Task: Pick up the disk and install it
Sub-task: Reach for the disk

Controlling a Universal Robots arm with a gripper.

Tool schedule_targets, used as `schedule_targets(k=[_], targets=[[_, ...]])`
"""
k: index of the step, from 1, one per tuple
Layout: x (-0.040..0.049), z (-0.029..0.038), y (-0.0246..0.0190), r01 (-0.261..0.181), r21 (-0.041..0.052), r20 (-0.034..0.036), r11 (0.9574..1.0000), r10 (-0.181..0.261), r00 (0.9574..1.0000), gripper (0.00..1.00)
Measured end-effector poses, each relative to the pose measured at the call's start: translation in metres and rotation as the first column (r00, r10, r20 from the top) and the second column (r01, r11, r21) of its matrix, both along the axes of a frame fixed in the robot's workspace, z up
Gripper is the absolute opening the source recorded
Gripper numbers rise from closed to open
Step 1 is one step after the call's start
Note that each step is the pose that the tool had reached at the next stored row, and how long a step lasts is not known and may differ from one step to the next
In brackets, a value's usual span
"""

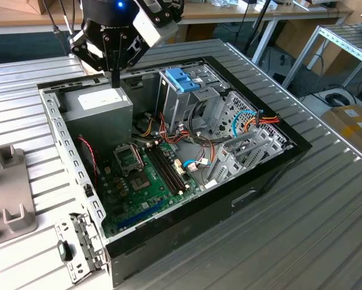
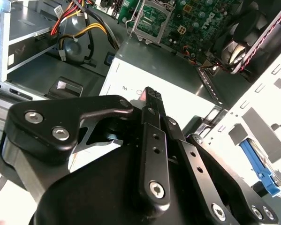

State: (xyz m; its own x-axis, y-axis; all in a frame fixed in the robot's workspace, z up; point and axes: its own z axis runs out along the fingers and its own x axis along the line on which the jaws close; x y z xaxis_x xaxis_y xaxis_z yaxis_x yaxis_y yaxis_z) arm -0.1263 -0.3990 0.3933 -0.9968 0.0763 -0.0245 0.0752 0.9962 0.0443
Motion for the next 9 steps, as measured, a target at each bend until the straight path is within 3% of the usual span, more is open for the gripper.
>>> schedule_targets(k=[9], targets=[[-0.0032, 0.0000, 0.0000, 0.000, 0.0000, 0.0000, 1.0000, 0.000, 1.0000, 0.10]])
